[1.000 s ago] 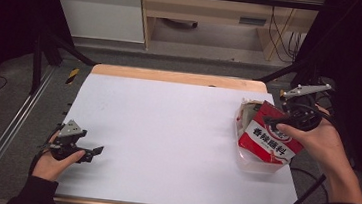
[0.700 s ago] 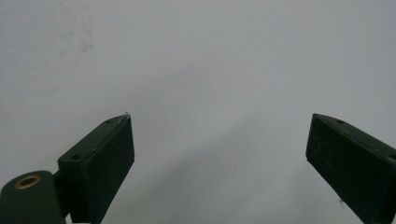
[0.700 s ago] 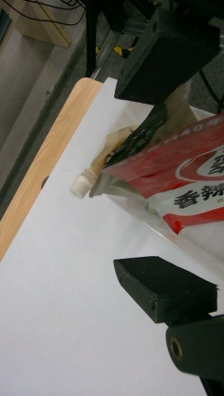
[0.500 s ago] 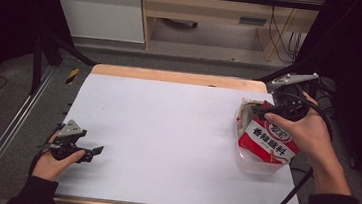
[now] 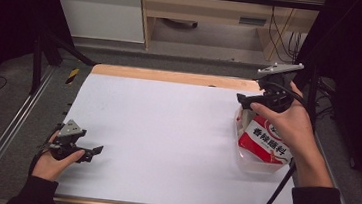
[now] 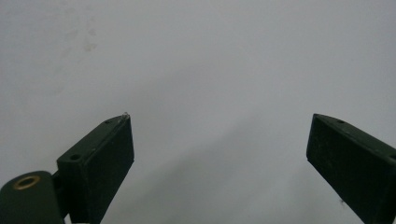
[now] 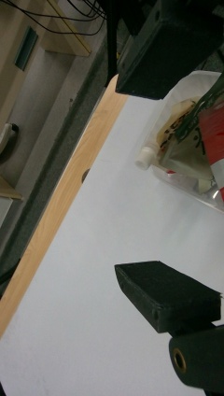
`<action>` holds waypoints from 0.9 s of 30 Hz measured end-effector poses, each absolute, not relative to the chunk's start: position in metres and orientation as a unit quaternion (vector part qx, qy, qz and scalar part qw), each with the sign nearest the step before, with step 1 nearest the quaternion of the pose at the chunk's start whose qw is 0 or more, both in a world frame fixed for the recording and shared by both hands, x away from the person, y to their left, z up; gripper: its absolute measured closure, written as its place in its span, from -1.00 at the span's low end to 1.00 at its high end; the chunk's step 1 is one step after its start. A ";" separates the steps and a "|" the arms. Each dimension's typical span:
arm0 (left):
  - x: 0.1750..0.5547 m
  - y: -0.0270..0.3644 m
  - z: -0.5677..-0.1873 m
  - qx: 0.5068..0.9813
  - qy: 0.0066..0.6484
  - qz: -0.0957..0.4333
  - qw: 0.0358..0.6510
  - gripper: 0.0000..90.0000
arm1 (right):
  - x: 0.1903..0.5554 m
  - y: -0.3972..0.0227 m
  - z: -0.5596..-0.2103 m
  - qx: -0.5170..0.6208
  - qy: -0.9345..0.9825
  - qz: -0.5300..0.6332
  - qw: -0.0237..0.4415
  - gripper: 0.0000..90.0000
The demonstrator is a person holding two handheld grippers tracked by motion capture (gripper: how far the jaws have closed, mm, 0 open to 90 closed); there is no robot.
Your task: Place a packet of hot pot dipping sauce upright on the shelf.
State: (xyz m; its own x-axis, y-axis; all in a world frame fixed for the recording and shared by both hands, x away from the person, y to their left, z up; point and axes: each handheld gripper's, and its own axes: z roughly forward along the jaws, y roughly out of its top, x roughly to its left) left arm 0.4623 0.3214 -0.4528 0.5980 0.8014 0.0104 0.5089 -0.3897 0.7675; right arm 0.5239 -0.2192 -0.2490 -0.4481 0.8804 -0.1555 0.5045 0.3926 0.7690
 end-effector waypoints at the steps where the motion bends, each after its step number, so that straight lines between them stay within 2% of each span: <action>1: 0.462 0.322 -0.453 0.811 0.404 0.194 0.376 -0.83 | 0.525 -0.218 -0.248 0.442 0.783 0.331 0.287 -0.73; 27: 0.462 0.323 -0.451 0.806 0.405 0.200 0.383 -0.85 | 0.539 -0.171 -0.240 0.446 0.756 0.386 0.283 -0.75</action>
State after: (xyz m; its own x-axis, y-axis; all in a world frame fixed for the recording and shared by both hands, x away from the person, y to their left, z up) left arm 0.4620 0.3229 -0.4510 0.5925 0.8055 0.0128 0.4991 -0.3795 0.7791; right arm 0.5389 -0.1706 -0.2405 -0.4418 0.8932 -0.0836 0.4561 0.3039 0.8364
